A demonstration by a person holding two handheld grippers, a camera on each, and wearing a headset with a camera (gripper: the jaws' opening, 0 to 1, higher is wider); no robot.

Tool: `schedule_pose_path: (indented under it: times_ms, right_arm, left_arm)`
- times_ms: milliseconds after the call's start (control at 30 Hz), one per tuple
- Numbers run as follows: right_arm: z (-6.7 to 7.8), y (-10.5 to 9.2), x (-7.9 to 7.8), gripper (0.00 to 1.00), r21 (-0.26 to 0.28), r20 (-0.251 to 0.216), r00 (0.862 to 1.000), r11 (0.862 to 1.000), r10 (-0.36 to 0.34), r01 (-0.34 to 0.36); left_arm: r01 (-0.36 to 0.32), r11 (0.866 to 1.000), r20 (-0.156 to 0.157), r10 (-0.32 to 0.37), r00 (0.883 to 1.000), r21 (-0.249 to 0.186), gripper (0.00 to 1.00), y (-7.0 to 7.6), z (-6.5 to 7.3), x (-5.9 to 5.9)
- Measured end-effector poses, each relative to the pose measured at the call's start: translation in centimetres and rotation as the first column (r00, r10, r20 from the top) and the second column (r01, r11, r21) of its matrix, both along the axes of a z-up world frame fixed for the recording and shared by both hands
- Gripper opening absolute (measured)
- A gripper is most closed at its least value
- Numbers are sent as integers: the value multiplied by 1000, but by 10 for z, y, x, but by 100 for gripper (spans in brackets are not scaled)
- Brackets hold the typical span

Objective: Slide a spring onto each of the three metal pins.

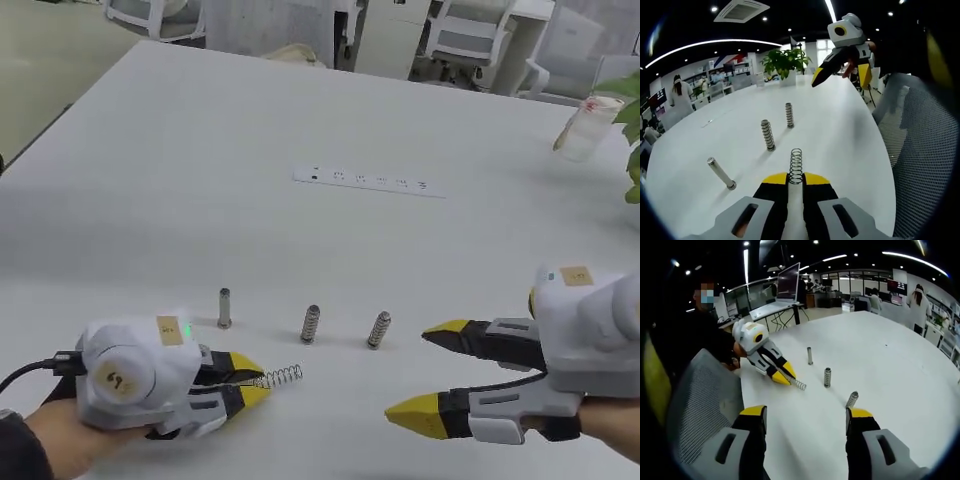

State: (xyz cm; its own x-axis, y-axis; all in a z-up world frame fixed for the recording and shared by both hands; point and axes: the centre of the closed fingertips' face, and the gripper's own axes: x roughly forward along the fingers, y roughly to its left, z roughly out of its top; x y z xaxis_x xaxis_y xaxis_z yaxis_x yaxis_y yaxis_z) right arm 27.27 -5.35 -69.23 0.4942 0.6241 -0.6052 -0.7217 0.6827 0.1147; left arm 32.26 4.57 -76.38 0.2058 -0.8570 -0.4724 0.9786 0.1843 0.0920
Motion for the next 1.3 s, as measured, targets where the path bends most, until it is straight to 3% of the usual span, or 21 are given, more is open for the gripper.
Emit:
schedule_pose_path:
  times_ms: [467,867,1300]
  right_arm:
    - [9,28,3,59,17,9,996,996,85,-85]
    - [11,56,10,55,39,10,987,986,160,-160]
    - [9,69,7,47,68,-11,980,978,196,-195]
  left_arm:
    - [32,998,53,-29,998,-57,3,3,39,-19]
    - [48,995,88,-40,995,-89,3,0,59,-28]
    - [82,990,124,-68,990,-112,3,-8,77,-37]
